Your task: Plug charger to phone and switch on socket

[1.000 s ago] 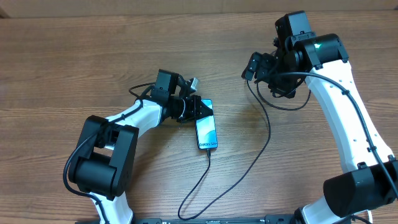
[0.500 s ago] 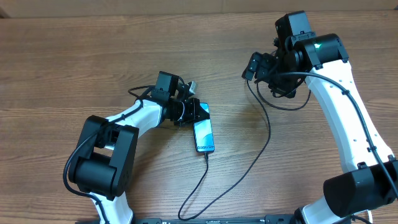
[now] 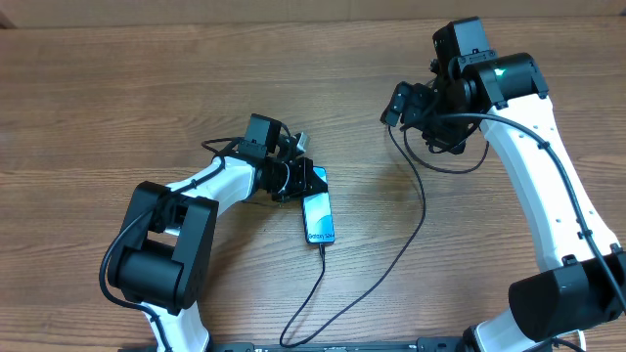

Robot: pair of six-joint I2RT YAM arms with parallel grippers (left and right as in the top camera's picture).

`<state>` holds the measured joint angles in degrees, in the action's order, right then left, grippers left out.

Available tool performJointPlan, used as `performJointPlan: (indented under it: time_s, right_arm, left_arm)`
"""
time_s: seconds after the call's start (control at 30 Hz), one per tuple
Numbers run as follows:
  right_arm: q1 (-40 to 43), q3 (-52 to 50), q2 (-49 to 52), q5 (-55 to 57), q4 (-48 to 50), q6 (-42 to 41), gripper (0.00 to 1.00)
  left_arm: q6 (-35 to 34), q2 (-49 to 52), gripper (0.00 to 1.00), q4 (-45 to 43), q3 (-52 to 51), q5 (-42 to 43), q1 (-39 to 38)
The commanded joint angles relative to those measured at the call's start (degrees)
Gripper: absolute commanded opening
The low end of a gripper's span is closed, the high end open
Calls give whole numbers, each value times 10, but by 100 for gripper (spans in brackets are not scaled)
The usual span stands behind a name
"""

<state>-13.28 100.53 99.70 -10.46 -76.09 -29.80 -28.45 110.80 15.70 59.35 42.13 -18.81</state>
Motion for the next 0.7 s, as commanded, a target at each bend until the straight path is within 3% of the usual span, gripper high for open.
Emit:
performJointPlan:
  time_s: [0.0,0.67]
  right_arm:
    - [-3,7,-10,6,1,3,92]
    - [-3,7,-10,6,0,3,92]
  left_arm:
    - [13,-3,4,2,4,9,-8]
    - [11,38,4,-4,4,23,-7]
